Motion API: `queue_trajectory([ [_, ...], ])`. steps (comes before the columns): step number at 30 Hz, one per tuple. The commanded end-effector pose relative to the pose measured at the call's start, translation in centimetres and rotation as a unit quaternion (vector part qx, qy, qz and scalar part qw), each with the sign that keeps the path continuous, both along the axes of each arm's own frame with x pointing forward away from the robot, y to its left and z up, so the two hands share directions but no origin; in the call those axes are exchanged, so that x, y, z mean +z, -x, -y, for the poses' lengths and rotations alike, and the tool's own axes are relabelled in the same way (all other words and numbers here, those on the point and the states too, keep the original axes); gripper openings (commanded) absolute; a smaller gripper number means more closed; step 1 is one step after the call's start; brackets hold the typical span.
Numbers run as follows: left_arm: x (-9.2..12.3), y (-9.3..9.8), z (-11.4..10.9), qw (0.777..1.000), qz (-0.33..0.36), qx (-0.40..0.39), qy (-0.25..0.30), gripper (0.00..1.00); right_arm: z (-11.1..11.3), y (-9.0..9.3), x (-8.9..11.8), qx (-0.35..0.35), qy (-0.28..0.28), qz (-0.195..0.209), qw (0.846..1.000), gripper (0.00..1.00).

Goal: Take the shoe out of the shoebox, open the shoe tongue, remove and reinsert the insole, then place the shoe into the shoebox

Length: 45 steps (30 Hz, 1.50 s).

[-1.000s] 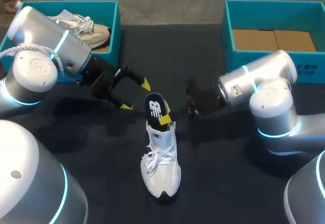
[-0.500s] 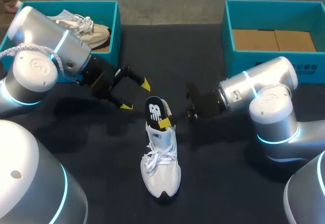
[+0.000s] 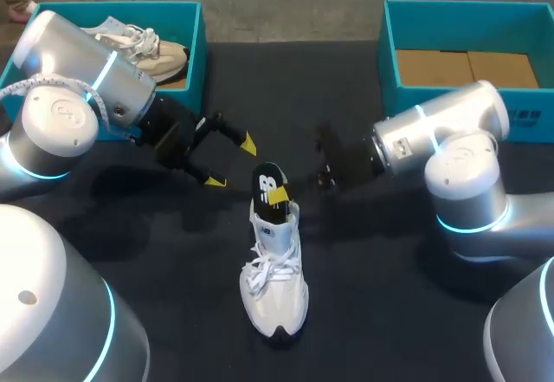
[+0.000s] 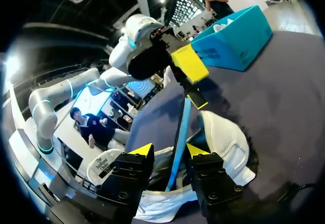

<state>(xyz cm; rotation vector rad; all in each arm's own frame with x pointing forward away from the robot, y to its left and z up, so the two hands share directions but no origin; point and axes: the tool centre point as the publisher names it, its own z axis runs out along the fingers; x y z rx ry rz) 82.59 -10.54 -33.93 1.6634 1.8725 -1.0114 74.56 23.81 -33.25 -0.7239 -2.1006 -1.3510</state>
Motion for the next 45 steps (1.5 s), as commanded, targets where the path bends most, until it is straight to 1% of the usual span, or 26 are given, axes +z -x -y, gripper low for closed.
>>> queue_trajectory([
  [1, 0.0, 0.0, 0.1, 1.000, 0.001, 0.000, -0.002, 1.00, -0.6, -1.1, 0.3, 0.009, 0.005, -0.002, 1.000, 0.34],
  [5, 0.0, 0.0, 0.1, 1.000, 0.001, 0.000, -0.002, 1.00, -0.7, -1.7, 0.3, 0.012, 0.005, 0.000, 1.000, 0.27],
  [7, 0.0, 0.0, 0.1, 1.000, 0.001, 0.000, -0.002, 1.00, -0.7, -1.9, 0.3, 0.013, 0.005, 0.000, 1.000, 0.14],
  [8, 0.0, 0.0, 0.1, 1.000, 0.001, 0.000, -0.002, 1.00, -0.8, -2.0, 0.3, 0.013, 0.006, -0.001, 1.000, 0.00],
  [13, 0.0, 0.0, 0.1, 1.000, 0.001, 0.000, -0.002, 1.00, -0.8, -2.0, 0.1, 0.015, 0.008, -0.003, 1.000, 0.00],
  [17, 0.0, 0.0, 0.1, 1.000, 0.001, 0.000, -0.002, 1.00, -0.6, -1.6, -0.3, 0.014, 0.010, -0.009, 1.000, 0.00],
  [34, 0.0, 0.0, 0.1, 1.000, 0.001, 0.000, -0.002, 1.00, -0.3, 1.4, -2.0, -0.002, 0.008, -0.026, 1.000, 0.00],
  [39, 0.0, 0.0, 0.1, 1.000, 0.001, 0.000, -0.002, 1.00, -0.4, 1.7, -2.3, -0.003, 0.005, -0.029, 1.000, 0.00],
  [41, 0.0, 0.0, 0.1, 1.000, 0.001, 0.000, -0.002, 1.00, -0.3, 1.5, -2.0, -0.006, 0.003, -0.027, 1.000, 0.00],
  [42, 0.0, 0.0, 0.1, 1.000, 0.001, 0.000, -0.002, 1.00, -0.3, 1.4, -1.7, -0.007, 0.003, -0.024, 1.000, 0.02],
  [43, 0.0, 0.0, 0.1, 1.000, 0.001, 0.000, -0.002, 1.00, -0.3, 1.2, -1.4, -0.008, 0.004, -0.021, 1.000, 0.24],
  [44, 0.0, 0.0, 0.1, 1.000, 0.001, 0.000, -0.002, 1.00, -0.2, 1.0, -1.1, -0.009, 0.005, -0.018, 1.000, 0.34],
  [45, 0.0, 0.0, 0.1, 1.000, 0.001, 0.000, -0.002, 1.00, -0.2, 0.8, -0.8, -0.010, 0.005, -0.014, 1.000, 0.40],
])
